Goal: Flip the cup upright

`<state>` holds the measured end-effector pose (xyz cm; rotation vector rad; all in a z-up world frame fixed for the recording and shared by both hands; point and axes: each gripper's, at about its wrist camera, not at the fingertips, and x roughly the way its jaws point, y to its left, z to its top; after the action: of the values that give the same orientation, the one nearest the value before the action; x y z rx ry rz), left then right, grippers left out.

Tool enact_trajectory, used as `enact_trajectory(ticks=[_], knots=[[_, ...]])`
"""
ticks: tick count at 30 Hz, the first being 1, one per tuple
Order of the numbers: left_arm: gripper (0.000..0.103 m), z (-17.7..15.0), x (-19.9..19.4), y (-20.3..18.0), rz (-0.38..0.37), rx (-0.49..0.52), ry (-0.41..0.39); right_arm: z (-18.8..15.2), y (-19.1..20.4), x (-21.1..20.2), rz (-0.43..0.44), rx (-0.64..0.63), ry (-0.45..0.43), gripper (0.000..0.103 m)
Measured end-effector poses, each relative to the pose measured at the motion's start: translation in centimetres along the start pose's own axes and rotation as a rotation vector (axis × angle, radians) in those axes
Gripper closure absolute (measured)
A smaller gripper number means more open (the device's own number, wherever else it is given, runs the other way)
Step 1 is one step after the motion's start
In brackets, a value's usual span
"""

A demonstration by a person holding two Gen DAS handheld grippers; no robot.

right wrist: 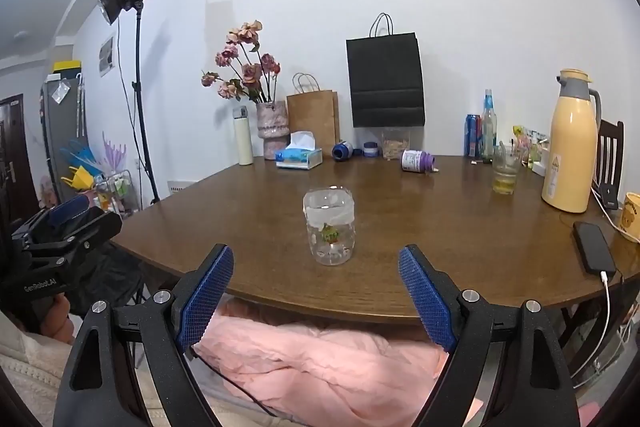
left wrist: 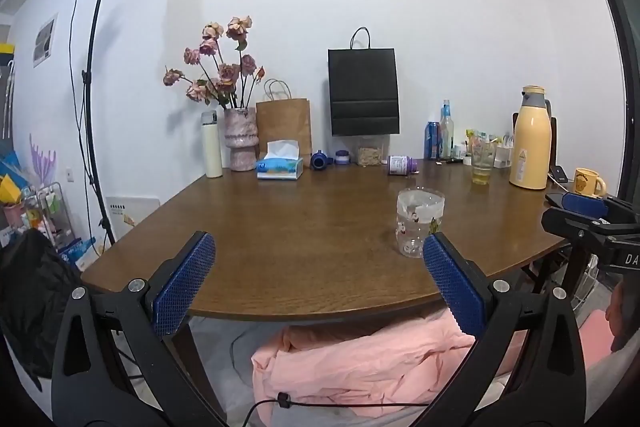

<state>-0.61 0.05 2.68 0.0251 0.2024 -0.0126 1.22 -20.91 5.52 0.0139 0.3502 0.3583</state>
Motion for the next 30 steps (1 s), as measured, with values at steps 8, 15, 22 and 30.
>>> enact_trajectory(ticks=[8,15,22,30], knots=[[0.0,0.01,-0.09,0.11,0.003,-0.001,-0.016,0.13,0.0,-0.05,-0.001,-0.009,-0.012,0.014],[0.0,0.04,-0.15,0.13,0.006,-0.001,-0.018,0.1,0.08,-0.03,-0.002,-0.009,-0.008,0.014],[0.0,0.01,-0.17,0.18,0.006,-0.002,-0.02,0.29,-0.02,-0.05,0.0,-0.01,-0.007,0.014],[0.0,0.01,0.2,0.33,0.002,-0.001,-0.005,0.29,-0.04,-0.01,-0.007,-0.009,-0.002,0.014]])
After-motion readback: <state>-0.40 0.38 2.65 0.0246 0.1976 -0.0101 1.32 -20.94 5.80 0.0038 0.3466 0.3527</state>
